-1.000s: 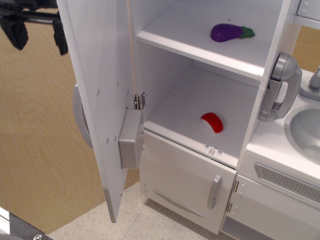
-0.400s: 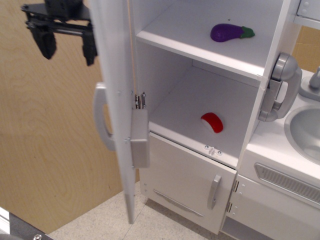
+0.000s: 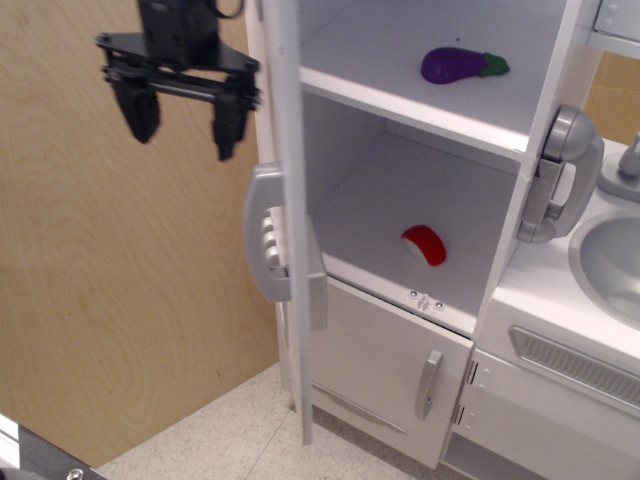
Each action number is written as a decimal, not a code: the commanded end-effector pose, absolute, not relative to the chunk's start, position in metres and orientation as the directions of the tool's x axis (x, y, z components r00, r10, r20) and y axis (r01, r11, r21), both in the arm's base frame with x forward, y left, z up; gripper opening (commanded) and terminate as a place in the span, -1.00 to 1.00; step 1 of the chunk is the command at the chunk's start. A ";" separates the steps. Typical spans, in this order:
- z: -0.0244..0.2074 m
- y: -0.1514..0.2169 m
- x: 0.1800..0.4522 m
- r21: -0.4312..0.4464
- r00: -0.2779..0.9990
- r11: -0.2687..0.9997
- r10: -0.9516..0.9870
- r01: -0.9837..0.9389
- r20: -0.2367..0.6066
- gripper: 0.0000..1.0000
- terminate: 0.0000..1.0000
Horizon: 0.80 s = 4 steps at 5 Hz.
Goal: Close fridge
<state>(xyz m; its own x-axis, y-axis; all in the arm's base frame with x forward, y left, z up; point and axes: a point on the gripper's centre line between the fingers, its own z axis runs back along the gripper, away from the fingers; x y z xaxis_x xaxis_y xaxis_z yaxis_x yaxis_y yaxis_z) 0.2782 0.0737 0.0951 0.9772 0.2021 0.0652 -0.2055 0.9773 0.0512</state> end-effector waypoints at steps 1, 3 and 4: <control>0.113 0.061 0.314 0.048 0.964 0.973 0.215 -0.224 0.154 1.00 -1.00; 0.112 0.056 0.347 0.042 0.958 0.969 0.233 -0.243 0.166 1.00 -1.00; 0.103 0.052 0.354 0.050 0.964 0.973 0.216 -0.226 0.154 1.00 -1.00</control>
<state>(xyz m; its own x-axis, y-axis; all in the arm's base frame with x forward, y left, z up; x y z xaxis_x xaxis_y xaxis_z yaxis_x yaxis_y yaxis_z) 0.3483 0.0488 0.0849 0.9708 0.2191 0.0974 -0.2246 0.9732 0.0500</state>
